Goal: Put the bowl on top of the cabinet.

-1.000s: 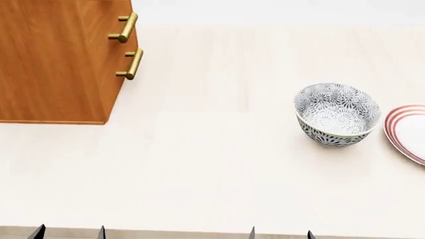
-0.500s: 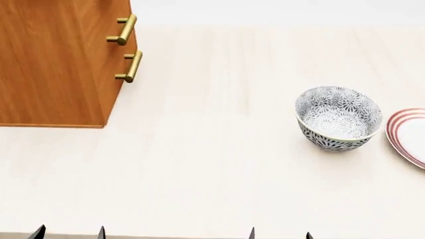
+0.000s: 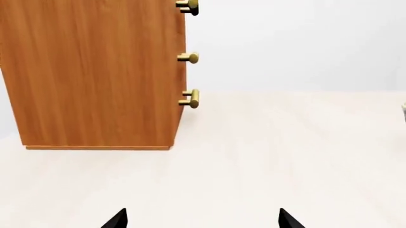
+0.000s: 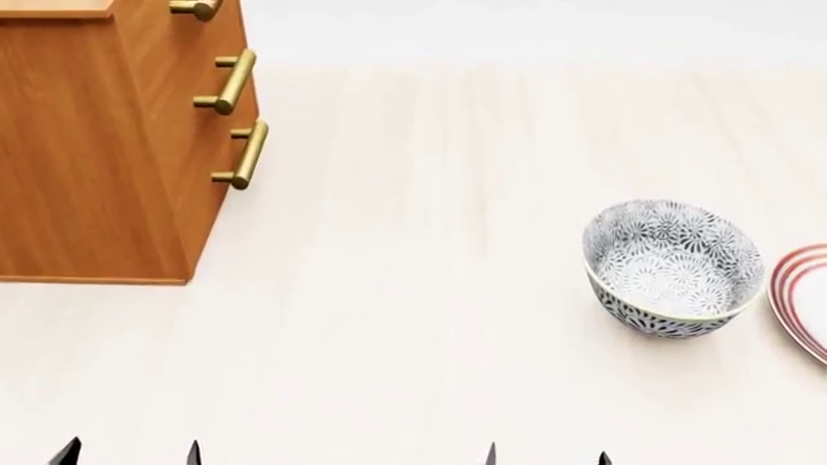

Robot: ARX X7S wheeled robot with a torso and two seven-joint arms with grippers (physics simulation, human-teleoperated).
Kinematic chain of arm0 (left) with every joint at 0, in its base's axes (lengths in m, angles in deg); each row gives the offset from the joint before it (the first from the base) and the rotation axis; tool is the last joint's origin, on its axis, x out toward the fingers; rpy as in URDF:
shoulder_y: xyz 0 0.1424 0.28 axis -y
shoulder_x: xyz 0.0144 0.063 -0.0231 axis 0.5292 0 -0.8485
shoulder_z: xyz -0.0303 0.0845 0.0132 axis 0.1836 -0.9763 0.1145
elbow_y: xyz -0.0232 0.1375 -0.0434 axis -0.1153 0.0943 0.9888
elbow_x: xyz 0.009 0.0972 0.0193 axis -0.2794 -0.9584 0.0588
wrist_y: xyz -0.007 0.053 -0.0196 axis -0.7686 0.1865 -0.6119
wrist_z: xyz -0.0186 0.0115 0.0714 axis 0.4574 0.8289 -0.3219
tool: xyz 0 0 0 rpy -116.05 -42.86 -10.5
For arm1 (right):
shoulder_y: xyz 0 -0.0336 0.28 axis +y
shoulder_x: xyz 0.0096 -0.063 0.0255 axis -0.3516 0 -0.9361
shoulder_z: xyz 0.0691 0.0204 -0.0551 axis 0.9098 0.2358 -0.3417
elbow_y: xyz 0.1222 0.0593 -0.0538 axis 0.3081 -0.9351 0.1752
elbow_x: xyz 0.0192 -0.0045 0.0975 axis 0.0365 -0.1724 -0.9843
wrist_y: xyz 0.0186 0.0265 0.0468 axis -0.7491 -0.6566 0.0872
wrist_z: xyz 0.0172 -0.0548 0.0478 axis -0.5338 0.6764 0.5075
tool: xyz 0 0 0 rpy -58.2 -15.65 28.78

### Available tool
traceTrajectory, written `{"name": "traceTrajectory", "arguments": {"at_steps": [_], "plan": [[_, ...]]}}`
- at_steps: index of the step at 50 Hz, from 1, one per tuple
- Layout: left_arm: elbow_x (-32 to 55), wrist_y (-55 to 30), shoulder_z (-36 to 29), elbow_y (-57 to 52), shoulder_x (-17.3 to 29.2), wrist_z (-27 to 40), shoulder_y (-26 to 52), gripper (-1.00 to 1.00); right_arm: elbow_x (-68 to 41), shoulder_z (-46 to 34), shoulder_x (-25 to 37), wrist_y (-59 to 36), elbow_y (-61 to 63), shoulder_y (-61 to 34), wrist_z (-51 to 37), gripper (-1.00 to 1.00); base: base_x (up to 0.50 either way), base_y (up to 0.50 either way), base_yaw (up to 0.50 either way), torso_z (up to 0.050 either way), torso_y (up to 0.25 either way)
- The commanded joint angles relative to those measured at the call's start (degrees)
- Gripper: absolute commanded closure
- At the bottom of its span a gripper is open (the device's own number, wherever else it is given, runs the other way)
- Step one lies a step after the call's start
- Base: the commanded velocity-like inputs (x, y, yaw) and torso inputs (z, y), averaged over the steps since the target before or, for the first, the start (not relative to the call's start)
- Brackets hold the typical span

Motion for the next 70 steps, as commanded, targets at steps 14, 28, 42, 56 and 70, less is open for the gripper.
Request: {"name": "traceTrajectory", "arguments": {"at_steps": [14,28,42,56,70], "plan": [[-4.02,0.58,-0.88,-11.76,1.28,5.78,-6.43,-1.00,-0.44,-0.66,2.20,5.99,10.67,8.62,-0.58,-1.00,0.04,0.00,0.00,0.000,0.000],[-4.41,1.04,-1.85,-11.84,1.79,6.47,-6.71,-1.00,-0.35,-1.33,2.61,6.83,10.00,8.45,-0.88,-1.00,0.00,0.00,0.00,0.019,0.000],[-3.65,1.30,-2.49,-11.14,2.33,6.47,-6.43,-1.00,-0.78,-1.62,3.10,7.31,10.03,8.53,-1.31,-1.00,0.00,0.00,0.00,0.050,0.000],[-3.36,1.09,-3.01,-11.23,2.78,6.90,-6.24,-1.00,-0.69,-2.18,3.53,7.38,9.88,8.32,-1.83,-1.00,0.00,0.00,0.00,0.050,0.000],[-3.68,-0.31,-3.10,-10.72,2.76,8.46,-5.47,-1.00,-1.52,-2.40,4.02,7.47,10.12,8.19,-2.11,-1.00,0.02,0.00,0.00,0.030,0.000]]}}
